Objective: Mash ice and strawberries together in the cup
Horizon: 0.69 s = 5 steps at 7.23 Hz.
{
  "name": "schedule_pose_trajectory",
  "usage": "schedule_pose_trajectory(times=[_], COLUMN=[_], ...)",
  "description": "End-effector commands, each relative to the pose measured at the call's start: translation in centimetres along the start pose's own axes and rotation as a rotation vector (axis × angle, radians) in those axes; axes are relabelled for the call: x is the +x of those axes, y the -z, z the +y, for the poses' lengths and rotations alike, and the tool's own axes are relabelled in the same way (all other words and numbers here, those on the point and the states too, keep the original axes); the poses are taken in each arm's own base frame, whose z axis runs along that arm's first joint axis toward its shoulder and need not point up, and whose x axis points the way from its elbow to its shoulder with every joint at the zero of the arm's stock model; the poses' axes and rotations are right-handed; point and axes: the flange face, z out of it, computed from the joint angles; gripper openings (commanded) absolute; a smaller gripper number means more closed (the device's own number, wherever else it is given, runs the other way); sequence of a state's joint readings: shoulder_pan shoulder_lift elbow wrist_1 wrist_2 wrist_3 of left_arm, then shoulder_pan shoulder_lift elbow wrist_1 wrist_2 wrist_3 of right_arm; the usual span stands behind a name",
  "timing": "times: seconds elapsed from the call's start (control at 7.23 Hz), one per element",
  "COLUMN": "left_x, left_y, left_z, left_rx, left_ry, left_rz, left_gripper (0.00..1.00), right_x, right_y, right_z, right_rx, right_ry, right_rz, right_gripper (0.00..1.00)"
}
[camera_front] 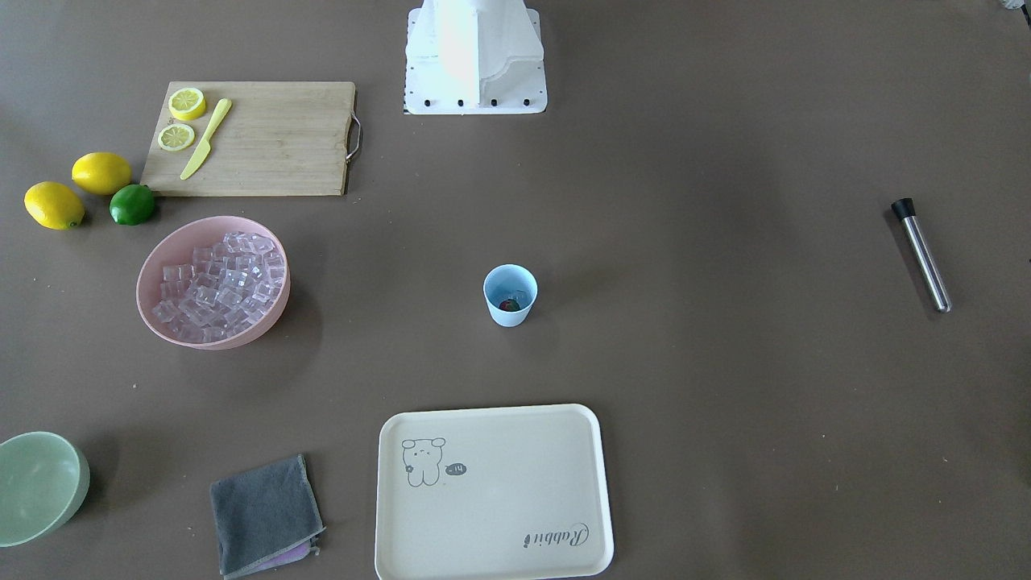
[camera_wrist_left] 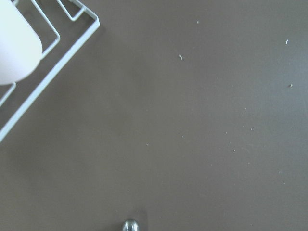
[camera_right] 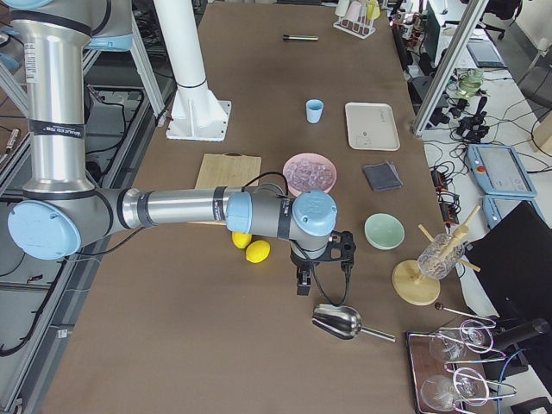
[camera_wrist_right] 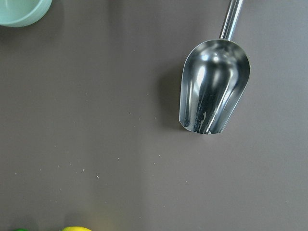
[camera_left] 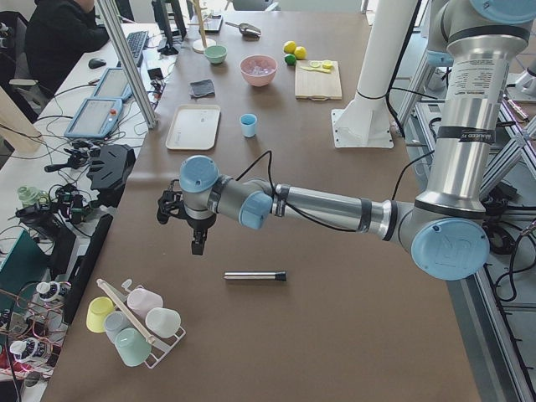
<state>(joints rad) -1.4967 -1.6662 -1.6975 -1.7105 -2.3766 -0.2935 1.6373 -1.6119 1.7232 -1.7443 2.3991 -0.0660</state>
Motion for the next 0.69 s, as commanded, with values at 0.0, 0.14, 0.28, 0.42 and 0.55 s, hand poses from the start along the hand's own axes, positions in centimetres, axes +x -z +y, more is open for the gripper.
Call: schedule_pose_trajectory(times=[0.0, 0.14, 0.28, 0.42, 0.55], left_x=[0.3, -0.6, -1.4, -3.5, -4.3], left_y=[3.6, 2.7, 2.0, 0.6, 0.8], left_z=[4.6, 4.3, 4.7, 4.5, 4.4], left_rx=[0.001, -0.014, -0.021, -0.01, 0.04], left_ry=[0.016, 0.024, 0.01, -0.016, -0.051], left_rz=[-0.017, -0.019, -0.019, -0.016, -0.009], left_gripper=[0.99, 0.98, 0.99, 0.98, 0.98], right_x=[0.1, 0.0, -0.1, -0.1, 0.1], right_y=[-0.1, 0.0, 0.0, 0.1, 0.0], right_z=[0.1, -0.1, -0.1, -0.1, 0.1], right_rx=[-0.002, 0.0, 0.001, 0.001, 0.0], right_ry=[-0.001, 0.001, 0.002, 0.002, 0.0], right_rz=[0.0, 0.0, 0.0, 0.0, 0.0], right_gripper=[1.0, 1.0, 1.0, 1.0, 1.0])
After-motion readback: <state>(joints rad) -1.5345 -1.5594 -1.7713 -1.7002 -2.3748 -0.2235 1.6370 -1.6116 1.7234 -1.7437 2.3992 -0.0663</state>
